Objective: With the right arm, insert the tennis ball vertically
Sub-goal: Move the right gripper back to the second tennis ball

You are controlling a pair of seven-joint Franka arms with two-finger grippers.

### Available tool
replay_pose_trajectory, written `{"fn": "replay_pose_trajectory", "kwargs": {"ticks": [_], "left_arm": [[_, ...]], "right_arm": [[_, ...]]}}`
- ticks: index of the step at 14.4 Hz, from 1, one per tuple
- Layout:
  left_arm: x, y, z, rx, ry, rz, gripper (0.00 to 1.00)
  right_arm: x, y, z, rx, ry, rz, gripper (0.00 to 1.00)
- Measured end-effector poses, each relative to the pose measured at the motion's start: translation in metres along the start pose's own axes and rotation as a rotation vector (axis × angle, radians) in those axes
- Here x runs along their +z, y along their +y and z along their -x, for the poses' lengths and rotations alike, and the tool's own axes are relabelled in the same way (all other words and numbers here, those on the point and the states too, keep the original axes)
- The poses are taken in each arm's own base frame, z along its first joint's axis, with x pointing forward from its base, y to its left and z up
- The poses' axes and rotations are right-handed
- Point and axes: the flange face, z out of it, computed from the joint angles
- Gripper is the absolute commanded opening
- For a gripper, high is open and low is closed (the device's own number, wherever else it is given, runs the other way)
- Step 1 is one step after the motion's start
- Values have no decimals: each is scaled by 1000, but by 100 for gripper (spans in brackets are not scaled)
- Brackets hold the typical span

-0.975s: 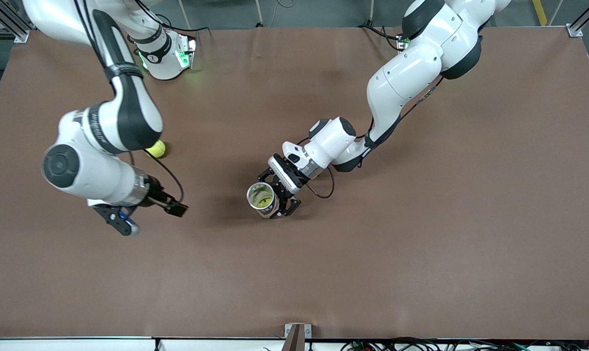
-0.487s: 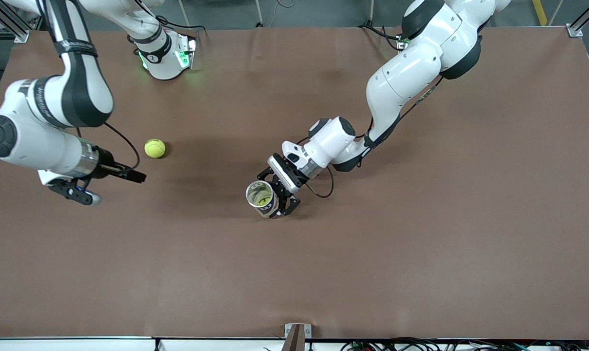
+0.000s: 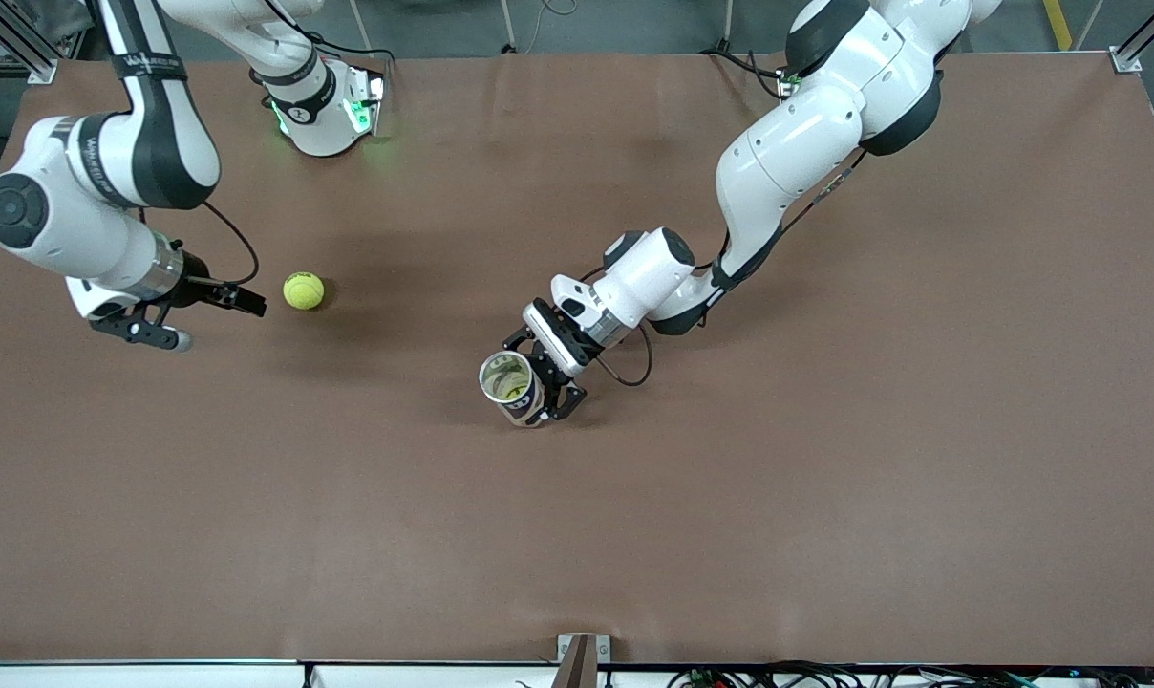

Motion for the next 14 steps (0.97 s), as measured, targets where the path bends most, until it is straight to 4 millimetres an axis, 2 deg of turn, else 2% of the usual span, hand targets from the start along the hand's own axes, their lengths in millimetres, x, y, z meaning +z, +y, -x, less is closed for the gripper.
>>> {"fn": "replay_pose_trajectory", "kwargs": {"ticks": [4,6,10,14], "left_arm": [[0,0,0,0,-1,0,100],[0,0,1,0,-1,1,100],[1,1,3,-1,-4,2,100],[1,1,3,-1,-5,2,100]], "right_arm": [[58,8,28,-6,66,-11,100],[79,11,40,-9,100,-17,100],[105,15,58,-16,117,-16,100],[131,13,64,-28,91,-2,100]]}}
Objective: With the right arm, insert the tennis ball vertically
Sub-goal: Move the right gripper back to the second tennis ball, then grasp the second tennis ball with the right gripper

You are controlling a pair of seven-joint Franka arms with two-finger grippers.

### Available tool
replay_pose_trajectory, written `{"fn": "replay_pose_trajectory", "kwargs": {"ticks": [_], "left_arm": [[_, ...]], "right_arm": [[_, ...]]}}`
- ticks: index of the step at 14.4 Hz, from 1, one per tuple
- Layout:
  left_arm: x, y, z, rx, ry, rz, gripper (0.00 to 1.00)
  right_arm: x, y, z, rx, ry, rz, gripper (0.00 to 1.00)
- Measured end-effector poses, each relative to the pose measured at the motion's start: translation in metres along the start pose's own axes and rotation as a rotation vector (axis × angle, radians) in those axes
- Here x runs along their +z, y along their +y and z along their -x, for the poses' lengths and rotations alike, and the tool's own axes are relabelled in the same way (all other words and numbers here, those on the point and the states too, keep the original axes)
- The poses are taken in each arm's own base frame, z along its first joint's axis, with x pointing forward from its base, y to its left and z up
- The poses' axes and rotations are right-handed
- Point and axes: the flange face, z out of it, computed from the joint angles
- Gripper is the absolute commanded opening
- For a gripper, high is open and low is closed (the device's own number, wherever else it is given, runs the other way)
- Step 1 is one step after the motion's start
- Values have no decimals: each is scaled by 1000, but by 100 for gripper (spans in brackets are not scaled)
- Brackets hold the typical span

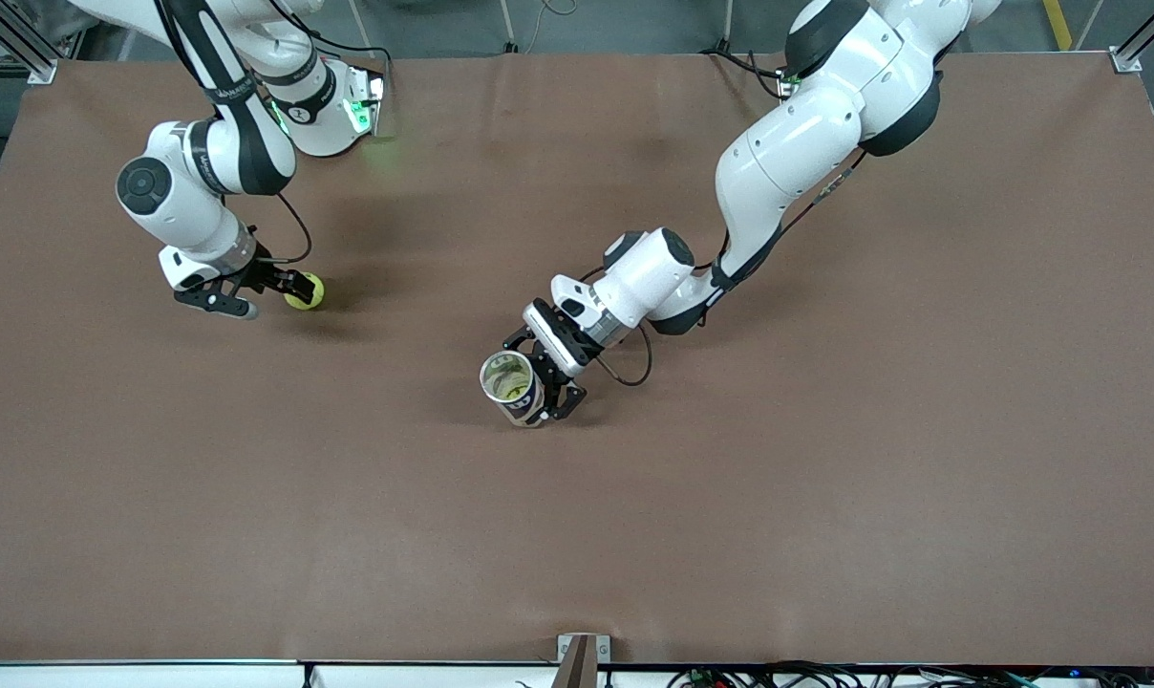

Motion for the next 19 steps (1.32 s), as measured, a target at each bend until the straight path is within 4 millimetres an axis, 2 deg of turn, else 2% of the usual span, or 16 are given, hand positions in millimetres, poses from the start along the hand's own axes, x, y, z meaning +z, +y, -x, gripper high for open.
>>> {"fn": "replay_pose_trajectory", "kwargs": {"ticks": [3,11,14,15,16,17,18,19], "left_arm": [[0,1,0,0,0,1,100],[1,6,0,3,0,7,100],[1,6,2,2,-5,9,100],[1,6,3,2,-7,9,100],[1,6,4,1,-9,9,100],[1,6,6,1,-11,10,100],[1,6,7,0,-14,10,100],[0,5,8,0,-15,10,100]], "right_arm": [[15,-2,5,-9,-10,7,100],[28,-1,13,-11,-42,18,100],[34,-1,14,-13,-48,21,92],[36,-1,14,-14,-45,21,85],[37,-1,14,-14,-44,22,74],[39,-1,14,-15,-44,22,58],[40,-1,14,-15,-44,23,36],[39,-1,14,-15,-42,22,19]]}}
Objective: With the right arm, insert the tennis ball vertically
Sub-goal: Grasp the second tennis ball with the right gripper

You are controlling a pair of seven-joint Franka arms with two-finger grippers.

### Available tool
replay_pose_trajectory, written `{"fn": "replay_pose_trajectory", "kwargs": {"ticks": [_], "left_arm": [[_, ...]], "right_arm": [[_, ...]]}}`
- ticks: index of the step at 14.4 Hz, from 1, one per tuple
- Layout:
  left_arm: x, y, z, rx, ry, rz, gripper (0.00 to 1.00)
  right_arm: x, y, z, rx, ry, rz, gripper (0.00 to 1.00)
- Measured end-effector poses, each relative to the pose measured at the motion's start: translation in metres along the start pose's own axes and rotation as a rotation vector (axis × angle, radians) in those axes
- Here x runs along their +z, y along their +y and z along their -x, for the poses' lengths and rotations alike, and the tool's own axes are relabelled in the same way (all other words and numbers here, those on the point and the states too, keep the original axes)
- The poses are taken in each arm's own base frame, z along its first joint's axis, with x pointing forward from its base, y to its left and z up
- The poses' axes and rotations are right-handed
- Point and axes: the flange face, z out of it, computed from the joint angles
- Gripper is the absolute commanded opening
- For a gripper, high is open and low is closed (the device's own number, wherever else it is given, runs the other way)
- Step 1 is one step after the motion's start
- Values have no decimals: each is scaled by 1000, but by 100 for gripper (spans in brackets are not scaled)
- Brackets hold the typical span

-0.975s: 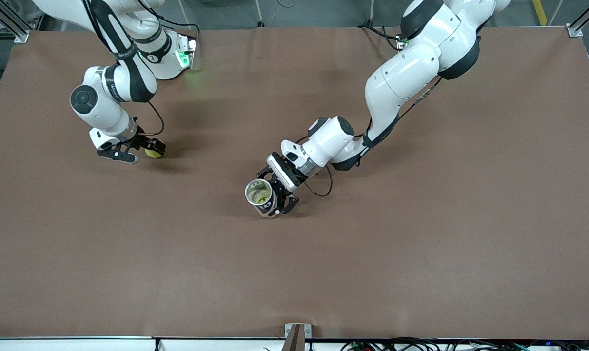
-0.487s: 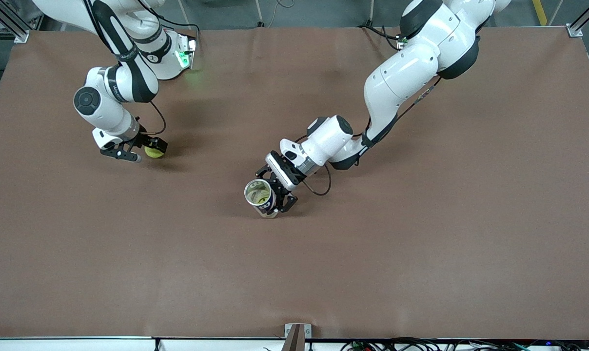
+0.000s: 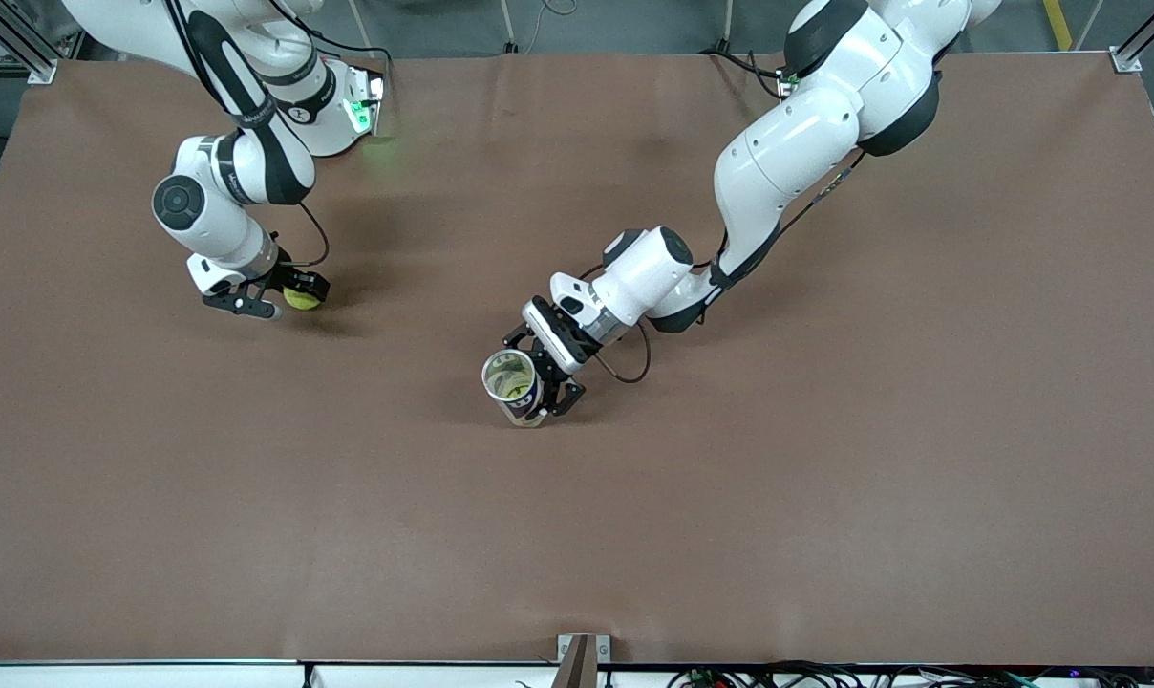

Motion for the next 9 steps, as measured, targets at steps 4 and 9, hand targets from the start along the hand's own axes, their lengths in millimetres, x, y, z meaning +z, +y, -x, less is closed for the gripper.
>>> {"fn": "replay_pose_trajectory", "kwargs": {"ticks": [4,9], "left_arm": [[0,-1,1,-1,-2,-1,100],[0,-2,1,-1,-2,-2,100]], "right_arm": [[-2,0,-1,1,5,-2,2],[-26,-8,-24,30,23,-14,1]]}}
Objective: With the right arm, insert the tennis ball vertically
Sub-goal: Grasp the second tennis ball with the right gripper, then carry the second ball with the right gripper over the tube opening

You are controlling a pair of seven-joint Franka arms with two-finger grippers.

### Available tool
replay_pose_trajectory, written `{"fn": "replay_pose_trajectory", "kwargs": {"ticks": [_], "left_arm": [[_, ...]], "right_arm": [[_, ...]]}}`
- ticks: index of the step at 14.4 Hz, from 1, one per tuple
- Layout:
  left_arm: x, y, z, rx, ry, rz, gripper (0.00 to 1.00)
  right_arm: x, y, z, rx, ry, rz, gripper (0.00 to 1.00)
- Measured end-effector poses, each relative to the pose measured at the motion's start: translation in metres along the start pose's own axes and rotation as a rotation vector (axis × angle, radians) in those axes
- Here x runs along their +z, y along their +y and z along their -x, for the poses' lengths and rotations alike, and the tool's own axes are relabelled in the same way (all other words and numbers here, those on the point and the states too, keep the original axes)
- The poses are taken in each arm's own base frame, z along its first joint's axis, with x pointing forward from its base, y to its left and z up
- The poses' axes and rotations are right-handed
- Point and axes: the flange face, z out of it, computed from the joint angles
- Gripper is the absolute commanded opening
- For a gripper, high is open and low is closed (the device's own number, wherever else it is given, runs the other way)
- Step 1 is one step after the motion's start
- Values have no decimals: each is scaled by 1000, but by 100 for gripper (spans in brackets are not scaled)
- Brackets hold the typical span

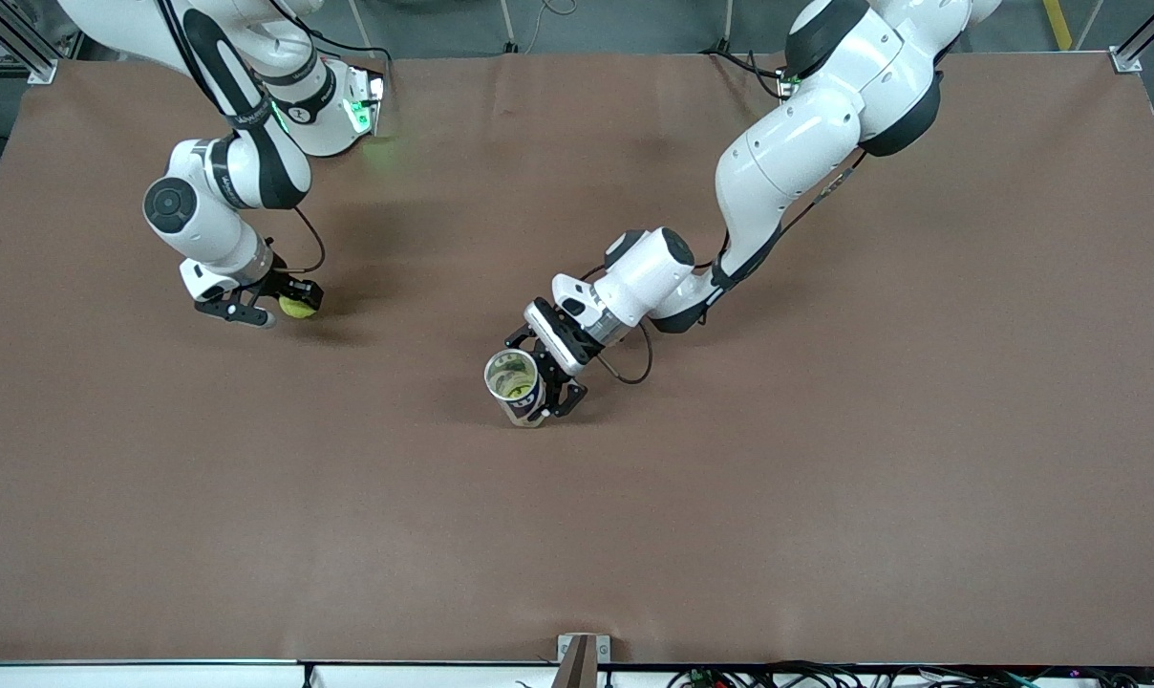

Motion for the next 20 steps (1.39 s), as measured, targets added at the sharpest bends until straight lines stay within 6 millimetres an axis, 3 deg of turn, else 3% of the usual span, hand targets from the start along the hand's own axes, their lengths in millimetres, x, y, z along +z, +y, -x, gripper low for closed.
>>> {"fn": "replay_pose_trajectory", "kwargs": {"ticks": [3,8,11,14,20], "left_arm": [[0,0,0,0,0,0,100],[0,1,4,0,-8,3,100],[0,2,5,0,-10,4,100],[0,3,5,1,-11,6,100],[0,6,12,1,-24,12,100]], "right_arm": [[-40,-26,-18,66,-21,-5,1],[-142,-144,-31,213,-42,-72,1],[-196,-199,-35,298,-37,-109,1],[-224,-245,-43,392,-57,-148,1],[-241,-315,-64,581,-95,-219,1]]}}
